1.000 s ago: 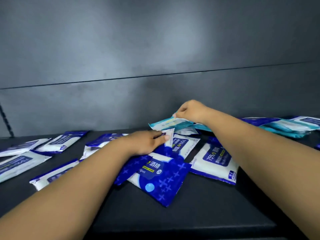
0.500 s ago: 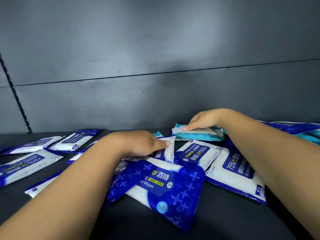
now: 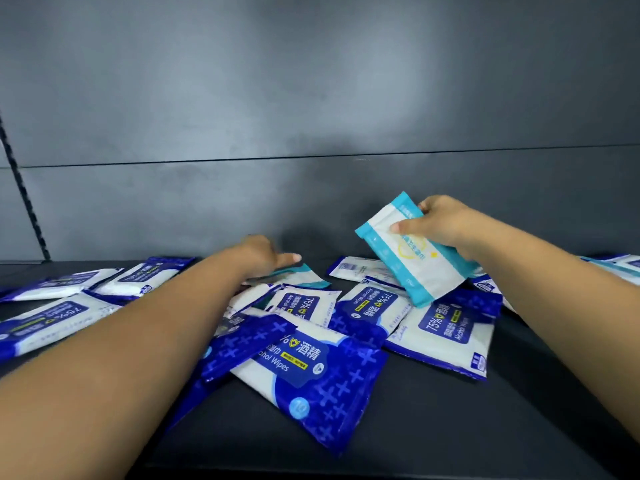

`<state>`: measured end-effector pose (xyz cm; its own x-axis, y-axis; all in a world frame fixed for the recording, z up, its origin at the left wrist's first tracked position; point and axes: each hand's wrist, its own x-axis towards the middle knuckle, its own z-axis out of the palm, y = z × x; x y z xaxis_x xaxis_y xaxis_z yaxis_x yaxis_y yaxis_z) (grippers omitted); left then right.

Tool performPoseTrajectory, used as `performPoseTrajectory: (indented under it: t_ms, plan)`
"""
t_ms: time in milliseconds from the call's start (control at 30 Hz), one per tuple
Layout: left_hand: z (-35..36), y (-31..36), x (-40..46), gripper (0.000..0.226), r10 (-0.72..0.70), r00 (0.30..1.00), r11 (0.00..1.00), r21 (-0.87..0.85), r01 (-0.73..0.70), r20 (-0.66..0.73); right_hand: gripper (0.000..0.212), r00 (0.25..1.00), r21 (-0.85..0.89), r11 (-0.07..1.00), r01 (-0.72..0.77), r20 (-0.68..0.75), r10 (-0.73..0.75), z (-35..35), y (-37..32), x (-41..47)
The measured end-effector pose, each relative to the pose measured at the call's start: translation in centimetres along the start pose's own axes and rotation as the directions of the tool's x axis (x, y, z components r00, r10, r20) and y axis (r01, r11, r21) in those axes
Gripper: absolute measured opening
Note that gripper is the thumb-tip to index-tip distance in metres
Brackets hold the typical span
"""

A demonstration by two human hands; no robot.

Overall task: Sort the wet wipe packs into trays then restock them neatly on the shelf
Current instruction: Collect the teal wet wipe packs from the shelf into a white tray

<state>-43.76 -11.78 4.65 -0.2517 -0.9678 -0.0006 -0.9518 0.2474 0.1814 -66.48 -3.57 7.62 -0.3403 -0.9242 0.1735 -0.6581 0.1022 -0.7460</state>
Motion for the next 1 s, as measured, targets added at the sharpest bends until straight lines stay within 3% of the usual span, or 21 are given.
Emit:
performPoseTrajectory:
  t_ms: [133, 267, 333, 400, 500, 700, 767, 833, 900, 1000]
  plan:
    - [0.7, -0.7, 1.8, 0.074, -0.065, 0.980, 0.992, 0.114, 0.044, 0.187, 0.013, 0.990, 0.362, 0.926, -0.104, 0.124, 0.062, 0.0, 1.2, -2.1]
    - [0.4, -0.4, 2.9, 0.058, -0.031, 0.987, 0.999, 0.017, 0.028, 0.160, 0.007, 0.972, 0.403, 0.897, -0.181, 0.212, 0.100, 0.1, 2.3, -2.4]
    - [0.6, 0.0, 3.2, 0.051, 0.001, 0.998, 0.998, -0.065, 0.003, 0.067, 0.008, 0.983, 0.456, 0.879, -0.139, 0.168, 0.068, 0.0, 2.4, -2.3]
    - [0.7, 0.4, 3.3, 0.032, 0.013, 0.989, 0.978, -0.205, -0.044, -0.150, 0.010, 0.993, 0.507, 0.860, -0.067, 0.116, 0.009, 0.1, 2.3, -2.4]
    - [-0.1, 0.8, 4.0, 0.025, -0.056, 0.896, 0.809, -0.546, -0.218, -0.441, 0.010, 0.993, 0.556, 0.831, 0.038, 0.076, -0.096, 0.5, 2.0, -2.4]
    - [-3.5, 1.4, 1.9, 0.019, -0.057, 0.766, 0.607, -0.631, -0.482, -0.640, 0.009, 0.990, 0.605, 0.790, 0.102, 0.020, -0.143, 1.0, 1.0, -3.3]
    - [-4.4, 1.1, 0.4, 0.027, -0.068, 0.763, 0.500, -0.683, -0.532, -0.643, 0.010, 0.993, 0.688, 0.720, 0.094, -0.014, -0.117, 0.9, 0.3, -4.1]
    - [-5.1, 0.4, -1.8, 0.019, -0.081, 0.775, 0.417, -0.728, -0.545, -0.627, 0.008, 0.998, 0.747, 0.662, 0.061, -0.024, -0.064, 0.8, -0.7, -5.3]
    - [-5.5, -0.5, -4.2, 0.016, -0.093, 0.828, 0.383, -0.787, -0.483, -0.553, 0.007, 1.000, 0.775, 0.631, 0.028, -0.016, -0.025, 1.0, -1.8, -6.6]
    - [-5.5, -2.2, -8.9, 0.013, -0.060, 0.940, 0.347, -0.890, -0.296, -0.336, 0.014, 0.997, 0.779, 0.622, -0.082, 0.068, 0.046, 2.5, -3.5, -9.3]
